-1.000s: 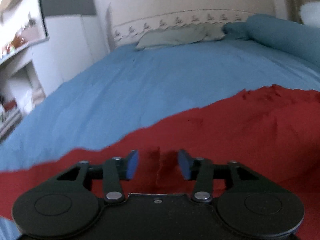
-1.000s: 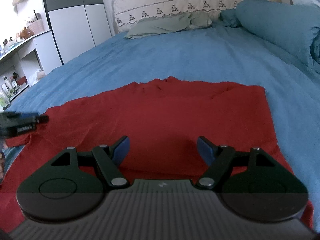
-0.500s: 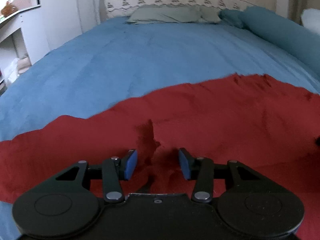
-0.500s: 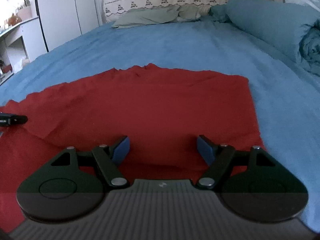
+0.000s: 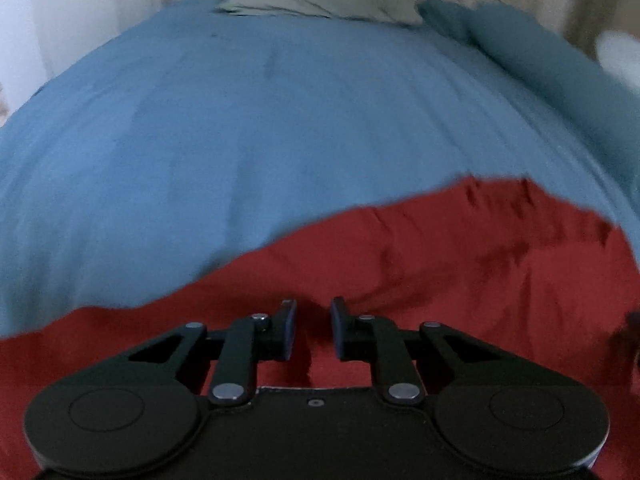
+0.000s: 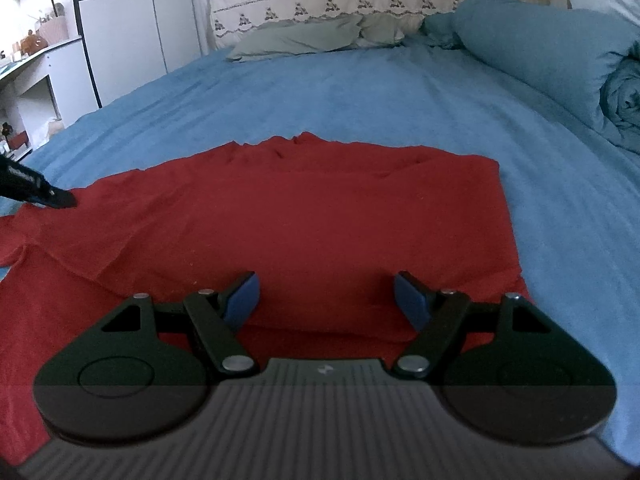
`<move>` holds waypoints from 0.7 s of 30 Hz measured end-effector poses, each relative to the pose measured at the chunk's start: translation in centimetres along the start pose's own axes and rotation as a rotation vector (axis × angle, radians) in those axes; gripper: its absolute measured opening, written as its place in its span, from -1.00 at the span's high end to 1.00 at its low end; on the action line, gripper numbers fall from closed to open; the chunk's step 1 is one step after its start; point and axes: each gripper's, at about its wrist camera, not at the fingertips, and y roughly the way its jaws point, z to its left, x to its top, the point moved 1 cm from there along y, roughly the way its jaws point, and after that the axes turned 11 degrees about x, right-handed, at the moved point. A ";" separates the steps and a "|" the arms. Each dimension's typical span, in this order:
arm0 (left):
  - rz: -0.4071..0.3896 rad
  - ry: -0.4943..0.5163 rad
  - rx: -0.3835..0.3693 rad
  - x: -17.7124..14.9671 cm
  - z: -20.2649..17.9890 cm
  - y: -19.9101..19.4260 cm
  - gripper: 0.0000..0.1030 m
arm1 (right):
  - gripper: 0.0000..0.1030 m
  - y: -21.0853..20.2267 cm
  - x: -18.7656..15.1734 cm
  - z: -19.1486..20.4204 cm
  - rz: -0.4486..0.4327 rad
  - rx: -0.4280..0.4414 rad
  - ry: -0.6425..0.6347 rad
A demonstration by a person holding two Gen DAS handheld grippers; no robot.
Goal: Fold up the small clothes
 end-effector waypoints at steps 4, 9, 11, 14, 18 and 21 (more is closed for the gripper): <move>-0.027 0.090 0.047 -0.8 -1.1 0.3 0.62 | -0.76 -0.1 -0.1 -0.2 -0.005 0.008 0.003; -0.057 0.156 0.062 -1.6 -2.0 0.4 0.73 | -0.76 -0.1 0.0 0.0 -0.005 0.011 -0.003; -0.069 0.184 0.075 -1.8 -2.3 -0.1 0.73 | -0.76 -0.1 0.0 -0.1 -0.006 0.012 -0.002; -0.101 0.237 0.109 -2.2 -2.8 -0.7 0.40 | -0.76 -0.1 0.0 0.0 -0.011 0.014 0.005; -0.085 0.243 0.084 -2.4 -2.0 -0.4 0.32 | -0.77 0.0 0.0 0.0 -0.013 0.014 0.004; -0.064 0.192 0.054 -2.1 -1.2 0.1 0.26 | -0.78 0.0 0.0 0.0 -0.014 0.015 0.004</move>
